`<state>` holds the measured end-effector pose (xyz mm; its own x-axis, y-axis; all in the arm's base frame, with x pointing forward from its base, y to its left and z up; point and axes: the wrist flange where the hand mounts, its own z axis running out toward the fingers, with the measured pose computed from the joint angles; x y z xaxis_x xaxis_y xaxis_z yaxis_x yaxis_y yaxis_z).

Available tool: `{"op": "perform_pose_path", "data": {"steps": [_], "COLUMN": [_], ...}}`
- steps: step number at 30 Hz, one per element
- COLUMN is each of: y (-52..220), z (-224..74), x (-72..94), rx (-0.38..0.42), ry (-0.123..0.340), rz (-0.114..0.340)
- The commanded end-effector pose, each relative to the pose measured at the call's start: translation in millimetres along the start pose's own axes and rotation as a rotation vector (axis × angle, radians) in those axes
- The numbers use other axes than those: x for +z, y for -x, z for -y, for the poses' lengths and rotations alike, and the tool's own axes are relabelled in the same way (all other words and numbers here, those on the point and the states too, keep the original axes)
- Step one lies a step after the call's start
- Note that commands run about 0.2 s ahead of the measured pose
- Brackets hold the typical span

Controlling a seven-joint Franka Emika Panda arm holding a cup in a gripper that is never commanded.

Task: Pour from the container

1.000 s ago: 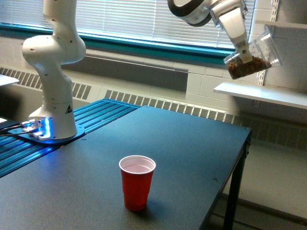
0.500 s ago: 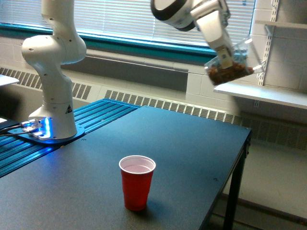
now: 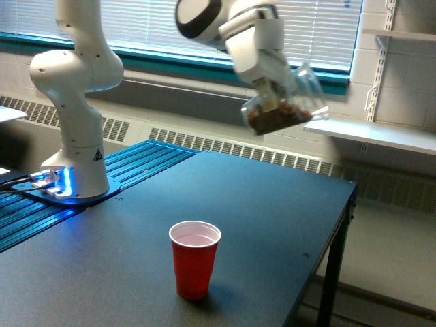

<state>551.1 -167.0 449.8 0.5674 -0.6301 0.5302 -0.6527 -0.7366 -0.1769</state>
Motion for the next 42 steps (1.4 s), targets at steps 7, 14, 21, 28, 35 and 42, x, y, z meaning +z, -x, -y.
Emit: {"op": "perform_pose_path", "data": {"steps": [7,14,21,28,35,42], "y": [27.4,43.1,53.7,65.5,80.6,93.5], "z": [-63.0,-89.4,-108.4,-123.0,-141.9,-164.5], "x": [3.1,10.3,17.5,26.0,36.7,47.9], "rx": [0.017,0.019,0.02,-0.005,-0.022,-0.019], "ry": [0.03,0.06,0.075,0.095,0.117,0.164], "rz": [0.014,0.033,0.05,0.067,0.102,0.139]}}
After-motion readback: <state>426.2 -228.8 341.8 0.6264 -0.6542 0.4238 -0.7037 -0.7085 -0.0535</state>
